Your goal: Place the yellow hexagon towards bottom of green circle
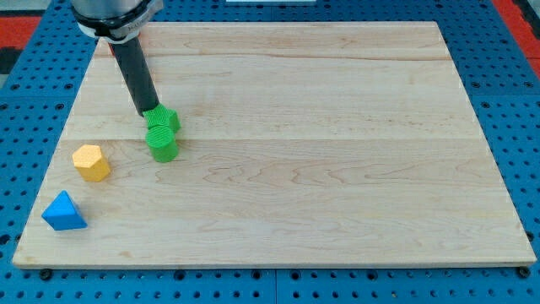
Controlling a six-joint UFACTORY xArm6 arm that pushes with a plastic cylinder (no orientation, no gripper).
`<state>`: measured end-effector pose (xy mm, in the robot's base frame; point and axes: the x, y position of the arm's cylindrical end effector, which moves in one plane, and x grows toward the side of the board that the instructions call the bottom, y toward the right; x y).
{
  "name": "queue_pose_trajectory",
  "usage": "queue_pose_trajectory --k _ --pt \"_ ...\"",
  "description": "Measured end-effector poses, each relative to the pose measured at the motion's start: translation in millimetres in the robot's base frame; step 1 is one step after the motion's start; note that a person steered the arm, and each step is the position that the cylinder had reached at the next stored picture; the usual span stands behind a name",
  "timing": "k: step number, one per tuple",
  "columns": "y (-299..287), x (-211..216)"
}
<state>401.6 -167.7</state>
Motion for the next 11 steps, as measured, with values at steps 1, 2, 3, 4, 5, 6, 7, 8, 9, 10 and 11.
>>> queue_pose_trajectory --k 1,2,3,4,5,6,7,8,9,10,11 --pt "11 15" --pt "11 16" --pt "3 16" --pt "-29 16" --pt "-64 23" --pt "-91 40" --pt "-75 61" --pt "-54 74" --pt "-84 81" --pt "-72 102" --pt "-35 99"
